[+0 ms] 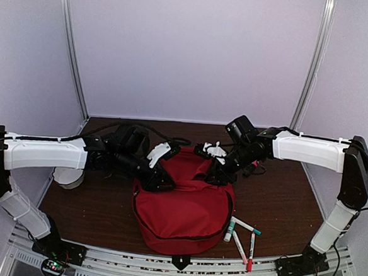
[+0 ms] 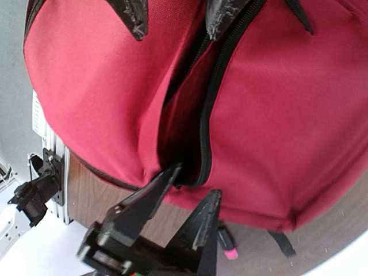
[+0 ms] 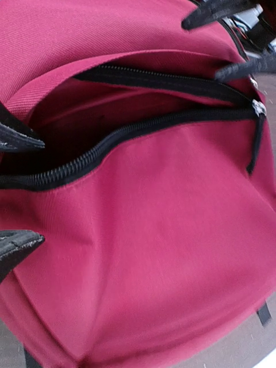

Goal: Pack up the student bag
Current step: Adjust the student bag at the center of the board, then pick up the lower front pocket of the student bag.

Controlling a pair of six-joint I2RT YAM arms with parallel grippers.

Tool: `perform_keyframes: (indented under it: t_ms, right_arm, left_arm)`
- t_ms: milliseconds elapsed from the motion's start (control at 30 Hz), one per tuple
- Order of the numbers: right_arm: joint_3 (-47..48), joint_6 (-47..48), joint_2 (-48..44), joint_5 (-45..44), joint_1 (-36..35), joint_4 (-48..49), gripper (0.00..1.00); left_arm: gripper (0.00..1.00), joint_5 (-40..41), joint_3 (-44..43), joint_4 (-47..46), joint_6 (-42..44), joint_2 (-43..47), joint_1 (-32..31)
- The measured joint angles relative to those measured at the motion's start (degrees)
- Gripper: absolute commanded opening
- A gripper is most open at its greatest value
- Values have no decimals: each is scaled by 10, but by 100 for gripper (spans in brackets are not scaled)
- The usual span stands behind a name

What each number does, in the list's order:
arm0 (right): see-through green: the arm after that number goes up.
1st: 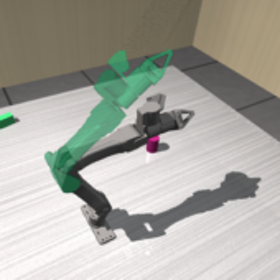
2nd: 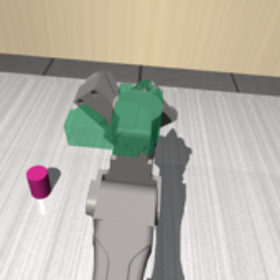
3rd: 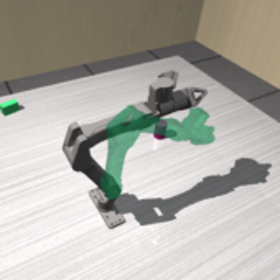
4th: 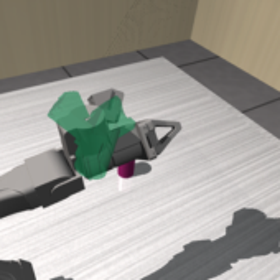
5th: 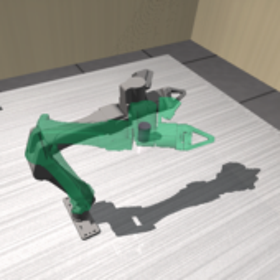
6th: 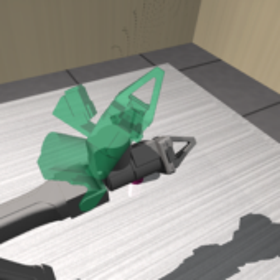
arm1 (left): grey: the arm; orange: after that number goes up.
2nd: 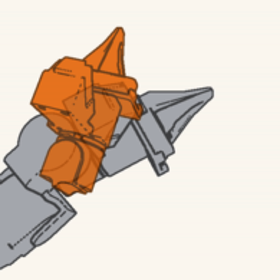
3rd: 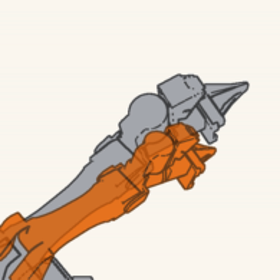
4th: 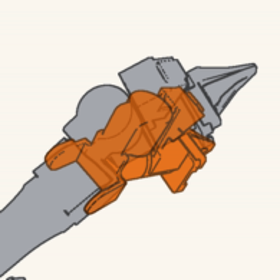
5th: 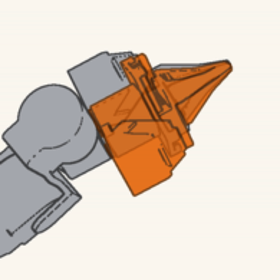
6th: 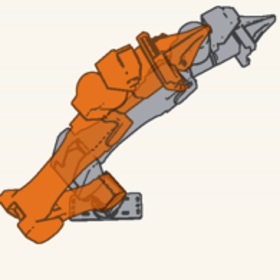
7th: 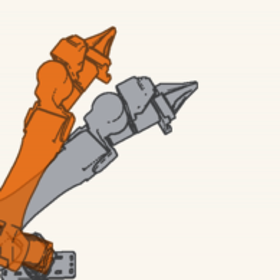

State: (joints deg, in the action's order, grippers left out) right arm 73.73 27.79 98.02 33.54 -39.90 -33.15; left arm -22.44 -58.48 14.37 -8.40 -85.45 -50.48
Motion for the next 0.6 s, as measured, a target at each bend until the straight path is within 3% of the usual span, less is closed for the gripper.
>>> perform_keyframes:
  t_ms: [300,600]
  right_arm:
    - [21,-5,5,-70,-38,23,44]
    - [45,-14,28,-127,-63,27,16]
  left_arm:
    - [34,48,-2,-56,-8,2,8]
    - [35,79,-5,-102,-24,-17,30]
